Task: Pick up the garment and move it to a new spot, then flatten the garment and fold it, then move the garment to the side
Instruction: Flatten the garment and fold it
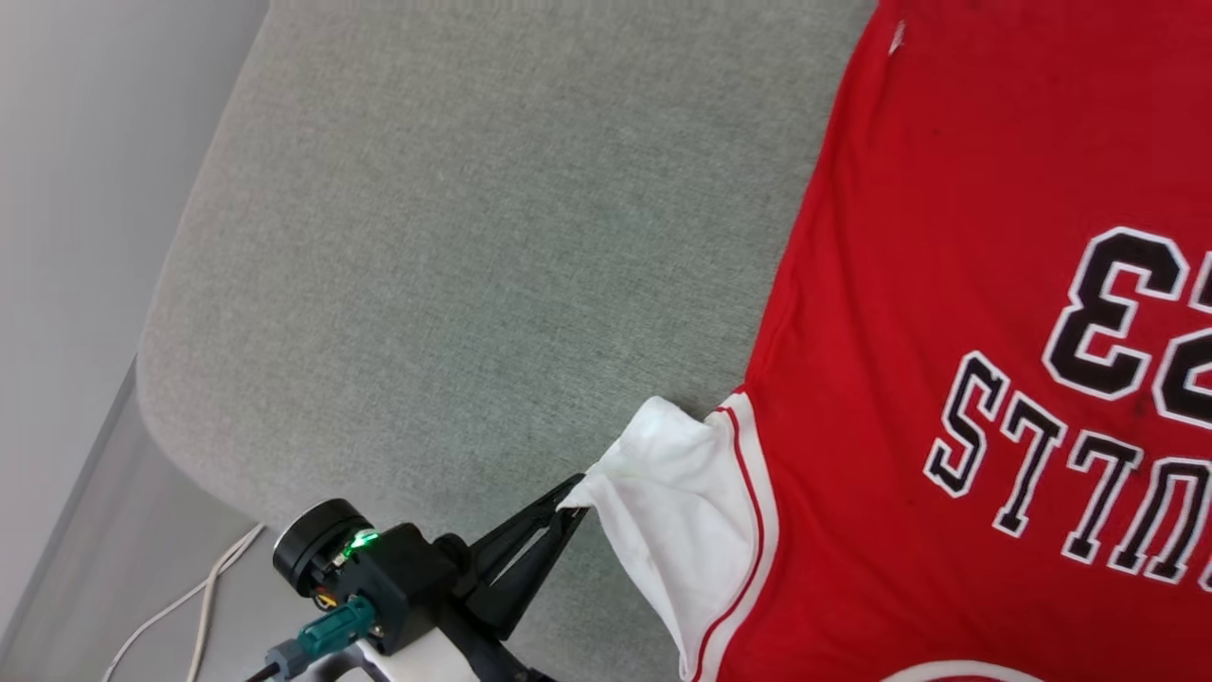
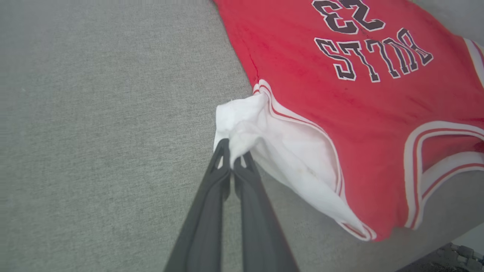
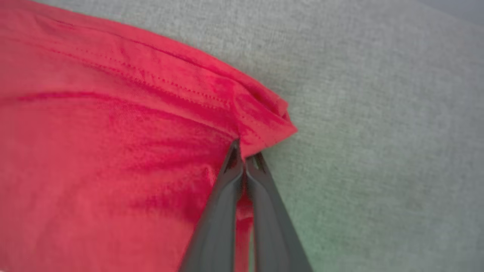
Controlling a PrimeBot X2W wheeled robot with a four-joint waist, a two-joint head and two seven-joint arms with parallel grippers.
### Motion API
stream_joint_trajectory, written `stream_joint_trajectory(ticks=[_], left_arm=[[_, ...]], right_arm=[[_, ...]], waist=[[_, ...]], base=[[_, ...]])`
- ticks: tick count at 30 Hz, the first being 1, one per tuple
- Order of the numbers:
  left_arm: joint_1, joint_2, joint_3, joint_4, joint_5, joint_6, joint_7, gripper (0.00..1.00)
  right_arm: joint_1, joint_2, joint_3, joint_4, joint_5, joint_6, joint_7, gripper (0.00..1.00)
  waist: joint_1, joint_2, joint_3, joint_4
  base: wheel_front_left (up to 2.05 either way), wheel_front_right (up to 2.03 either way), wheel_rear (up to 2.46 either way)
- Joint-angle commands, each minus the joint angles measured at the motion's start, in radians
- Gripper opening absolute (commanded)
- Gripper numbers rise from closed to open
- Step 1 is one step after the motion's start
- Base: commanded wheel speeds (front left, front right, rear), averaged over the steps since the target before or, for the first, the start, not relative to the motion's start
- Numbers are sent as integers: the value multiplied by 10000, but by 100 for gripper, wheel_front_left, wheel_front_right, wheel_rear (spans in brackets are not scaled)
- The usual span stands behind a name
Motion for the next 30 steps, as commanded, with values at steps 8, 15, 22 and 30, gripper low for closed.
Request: stream_joint_trajectory(ticks=[8, 15, 22, 30], left_arm=[[460, 475, 356, 122, -76, 480, 162, 0], [1122, 806, 608, 419, -296, 964, 229, 0], [1754, 916, 795, 735, -611, 1298, 92, 0], [2193, 895, 1010, 1000, -921, 1559, -131, 0]], right_arm=[[2080, 696, 580, 144, 1090, -6, -593, 0], [3784, 791, 1181, -720, 2209, -6, -1228, 0], [5831, 1039, 970, -2078, 3011, -6, -1655, 0], [8319, 1489, 529, -3135, 2994, -6, -1859, 0]], waist=[[-1, -1, -1782, -1582], [-1, -1, -3046, -2704], [-1, -1, -3859, -3551], [-1, -1, -4437, -4062]], base=[[0, 0, 0], [0, 0, 0], [0, 0, 0], [0, 0, 0]])
